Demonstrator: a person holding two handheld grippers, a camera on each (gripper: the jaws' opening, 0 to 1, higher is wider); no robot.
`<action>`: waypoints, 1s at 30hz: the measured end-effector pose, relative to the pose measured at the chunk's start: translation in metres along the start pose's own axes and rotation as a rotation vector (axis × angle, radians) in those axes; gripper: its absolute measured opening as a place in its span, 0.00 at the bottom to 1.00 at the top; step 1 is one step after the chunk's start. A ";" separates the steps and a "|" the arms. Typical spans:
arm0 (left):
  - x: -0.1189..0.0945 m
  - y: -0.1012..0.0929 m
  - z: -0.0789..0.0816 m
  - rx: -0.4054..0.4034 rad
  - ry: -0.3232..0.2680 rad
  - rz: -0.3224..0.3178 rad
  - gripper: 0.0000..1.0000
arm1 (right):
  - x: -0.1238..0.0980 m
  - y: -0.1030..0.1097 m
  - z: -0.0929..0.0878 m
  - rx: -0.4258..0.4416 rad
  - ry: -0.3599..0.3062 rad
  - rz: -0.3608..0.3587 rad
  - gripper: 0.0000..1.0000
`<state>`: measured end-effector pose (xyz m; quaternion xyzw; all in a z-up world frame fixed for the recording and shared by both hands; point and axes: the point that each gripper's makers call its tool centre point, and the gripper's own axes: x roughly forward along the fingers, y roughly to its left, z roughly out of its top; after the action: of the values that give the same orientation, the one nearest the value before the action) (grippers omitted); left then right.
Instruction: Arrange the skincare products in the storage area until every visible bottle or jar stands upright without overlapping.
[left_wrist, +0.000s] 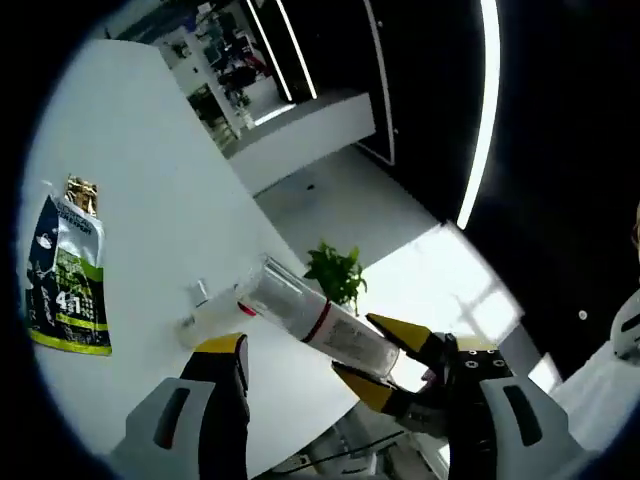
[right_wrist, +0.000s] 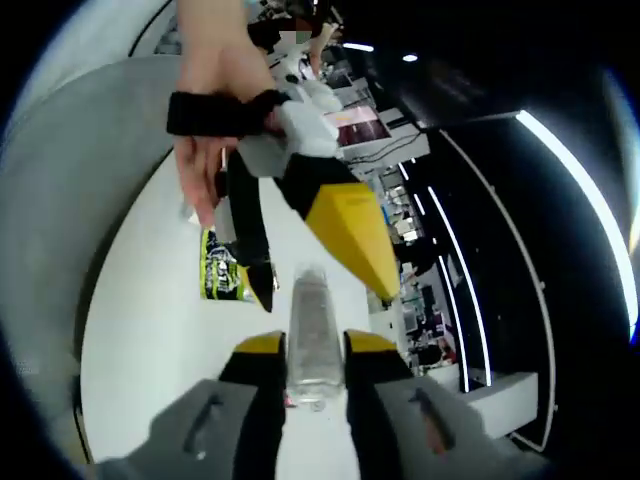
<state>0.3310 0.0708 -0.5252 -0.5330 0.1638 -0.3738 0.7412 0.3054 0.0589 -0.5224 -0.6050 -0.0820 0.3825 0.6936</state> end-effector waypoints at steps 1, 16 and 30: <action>0.003 -0.001 0.001 -0.005 -0.010 0.001 0.73 | 0.000 0.001 0.001 -0.007 -0.004 0.000 0.21; 0.015 0.006 -0.002 -0.055 -0.022 0.085 0.29 | -0.002 -0.008 -0.005 0.016 0.020 -0.072 0.22; 0.017 -0.019 0.010 0.319 0.115 0.055 0.23 | 0.000 -0.001 -0.006 0.755 -0.098 0.000 0.30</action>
<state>0.3413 0.0626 -0.5016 -0.3817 0.1592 -0.4045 0.8157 0.3095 0.0549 -0.5229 -0.2878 0.0315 0.4143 0.8629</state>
